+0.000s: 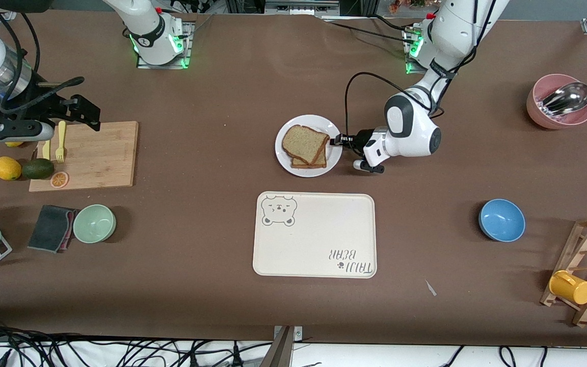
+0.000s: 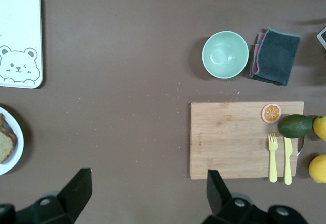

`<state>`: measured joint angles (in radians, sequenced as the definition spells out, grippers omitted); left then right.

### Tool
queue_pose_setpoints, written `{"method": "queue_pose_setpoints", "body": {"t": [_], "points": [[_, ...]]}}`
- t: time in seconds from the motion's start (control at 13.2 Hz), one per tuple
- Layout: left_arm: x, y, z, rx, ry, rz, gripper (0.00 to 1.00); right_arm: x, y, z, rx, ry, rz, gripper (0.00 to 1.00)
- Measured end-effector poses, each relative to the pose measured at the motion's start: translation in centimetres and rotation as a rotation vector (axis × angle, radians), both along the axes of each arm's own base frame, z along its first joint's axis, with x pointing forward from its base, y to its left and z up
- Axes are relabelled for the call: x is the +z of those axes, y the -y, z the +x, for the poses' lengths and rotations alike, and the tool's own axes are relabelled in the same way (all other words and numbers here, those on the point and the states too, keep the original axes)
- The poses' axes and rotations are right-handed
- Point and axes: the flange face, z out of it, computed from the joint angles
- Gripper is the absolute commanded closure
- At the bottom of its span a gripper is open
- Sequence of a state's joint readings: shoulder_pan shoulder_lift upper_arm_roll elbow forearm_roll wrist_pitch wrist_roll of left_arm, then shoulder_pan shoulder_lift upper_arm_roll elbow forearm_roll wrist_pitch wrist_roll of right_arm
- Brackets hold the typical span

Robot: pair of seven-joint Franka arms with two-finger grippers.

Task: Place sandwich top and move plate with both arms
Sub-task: 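Slide the white plate with the left gripper onto the bear tray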

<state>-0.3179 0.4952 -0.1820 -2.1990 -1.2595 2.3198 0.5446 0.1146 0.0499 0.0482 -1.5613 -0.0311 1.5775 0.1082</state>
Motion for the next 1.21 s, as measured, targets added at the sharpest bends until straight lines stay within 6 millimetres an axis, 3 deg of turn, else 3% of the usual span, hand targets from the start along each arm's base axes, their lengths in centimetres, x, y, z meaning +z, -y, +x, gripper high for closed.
{"method": "queue_pose_setpoints", "body": {"t": [0.38, 0.83, 1.21], "points": [[0.4, -0.2, 0.8, 0.114, 0.069, -0.113, 1.00, 0.0, 0.0, 0.0, 0.001, 0.000, -0.005, 0.00], [1.7, 0.2, 2.4, 0.126, 0.082, -0.180, 1.00, -0.1, 0.0, 0.0, 0.001, -0.001, -0.006, 0.00], [3.8, -1.9, 6.2, 0.153, 0.108, -0.257, 1.00, -0.3, 0.0, 0.1, 0.001, -0.004, -0.006, 0.00]]}}
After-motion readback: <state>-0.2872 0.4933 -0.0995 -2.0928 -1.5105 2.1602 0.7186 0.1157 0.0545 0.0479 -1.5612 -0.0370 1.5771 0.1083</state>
